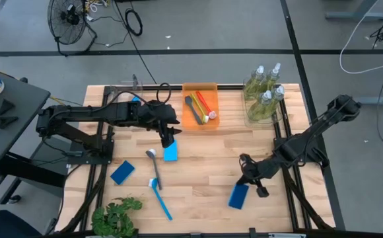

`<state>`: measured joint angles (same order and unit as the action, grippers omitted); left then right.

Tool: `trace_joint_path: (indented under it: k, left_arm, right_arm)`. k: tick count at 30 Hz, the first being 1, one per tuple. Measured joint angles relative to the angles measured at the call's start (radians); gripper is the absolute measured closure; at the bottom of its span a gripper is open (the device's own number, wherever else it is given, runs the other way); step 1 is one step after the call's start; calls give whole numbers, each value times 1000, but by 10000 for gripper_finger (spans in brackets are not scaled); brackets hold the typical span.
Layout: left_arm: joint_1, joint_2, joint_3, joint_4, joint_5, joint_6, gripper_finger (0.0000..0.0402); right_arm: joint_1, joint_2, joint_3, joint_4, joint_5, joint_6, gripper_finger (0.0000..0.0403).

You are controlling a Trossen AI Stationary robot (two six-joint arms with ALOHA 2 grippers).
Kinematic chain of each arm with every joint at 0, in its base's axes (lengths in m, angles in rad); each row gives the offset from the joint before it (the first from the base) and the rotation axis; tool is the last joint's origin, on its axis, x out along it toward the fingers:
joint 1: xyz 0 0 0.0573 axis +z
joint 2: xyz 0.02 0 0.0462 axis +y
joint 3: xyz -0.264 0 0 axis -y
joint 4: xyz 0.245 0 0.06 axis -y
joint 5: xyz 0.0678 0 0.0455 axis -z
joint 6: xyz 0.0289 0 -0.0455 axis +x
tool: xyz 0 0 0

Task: Pick & Place Kitchen Sink Supplies
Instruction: Put the blue sponge into the left transparent bin

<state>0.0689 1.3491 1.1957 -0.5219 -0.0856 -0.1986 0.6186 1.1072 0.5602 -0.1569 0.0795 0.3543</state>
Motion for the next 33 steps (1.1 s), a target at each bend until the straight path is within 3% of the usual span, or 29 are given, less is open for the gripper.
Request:
trace_joint_path:
  k: [14,28,33]
  left_arm:
    - [0,0,0,44,0,0,209]
    - [0,0,-1,216,0,-1,209]
    - [0,0,-1,339,1,-1,209]
  right_arm:
    - [-123,0,251,-210,307,-179,403]
    - [-181,-1,417,-213,857,-320,403]
    - [-194,-1,423,-104,989,-414,403]
